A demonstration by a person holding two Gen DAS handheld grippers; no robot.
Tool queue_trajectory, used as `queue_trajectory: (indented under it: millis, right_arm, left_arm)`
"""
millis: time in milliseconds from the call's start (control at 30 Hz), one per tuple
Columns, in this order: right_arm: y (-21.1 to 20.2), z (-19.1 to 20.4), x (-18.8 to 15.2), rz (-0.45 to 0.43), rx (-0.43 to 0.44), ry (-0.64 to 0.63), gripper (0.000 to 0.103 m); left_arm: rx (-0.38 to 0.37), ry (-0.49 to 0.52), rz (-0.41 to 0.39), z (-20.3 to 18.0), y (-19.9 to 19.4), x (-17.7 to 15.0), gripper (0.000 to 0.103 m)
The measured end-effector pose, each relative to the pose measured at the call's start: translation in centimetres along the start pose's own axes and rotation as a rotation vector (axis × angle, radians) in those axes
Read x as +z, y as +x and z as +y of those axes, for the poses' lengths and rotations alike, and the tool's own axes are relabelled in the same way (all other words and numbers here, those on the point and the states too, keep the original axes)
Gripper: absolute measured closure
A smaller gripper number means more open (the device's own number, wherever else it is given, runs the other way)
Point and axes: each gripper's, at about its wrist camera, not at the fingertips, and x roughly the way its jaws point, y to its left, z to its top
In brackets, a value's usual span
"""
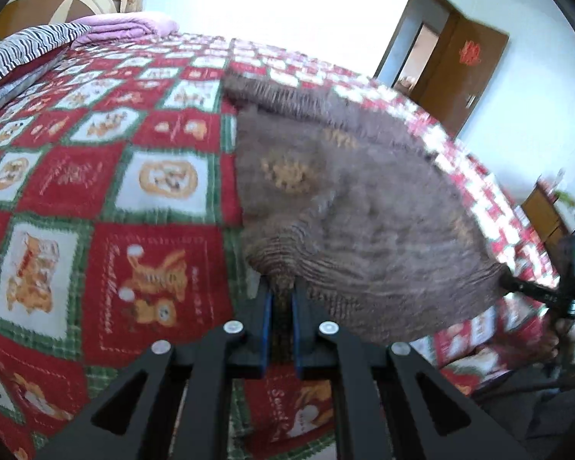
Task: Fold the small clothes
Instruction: 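Grasp the hem with both grippers and lift it over toward the collar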
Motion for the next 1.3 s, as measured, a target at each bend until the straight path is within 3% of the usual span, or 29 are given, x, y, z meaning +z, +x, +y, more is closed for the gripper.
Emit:
queue_trajectory:
  millis: [167,400,733,1067,1300]
  right_arm:
    - [-4.5,1.2,1.6,-0.125,0.119,-0.027,0.095]
    - [-8.4,0.4,2.5,-0.232,0.254,0.036,0.095]
    - [-6.4,-0.7,3.4,-0.209,0.223,0.063,0.095]
    - [-6.2,-0.4,9.6,-0.314,0.196,0.015,0.095]
    - [-5.6,-0.7,14.0,-0.361,0.178,0.014,0.095]
  left_arm:
    - [-0.133,-0.022,-0.06,-0.5,-2.2,1.3,0.094]
    - [-0.166,0.054,-0.13,-2.0,-4.0,1.9,0.094]
    - [-0.211,-0.098,-0.144,1.6,-2.8,4.1,0.094]
    - [-0.194,-0.068,-0.233,1.1,-2.1,9.8,0.094]
    - [-0.143,-0.028,-0.262,0.3,-0.3,14.5,0.094]
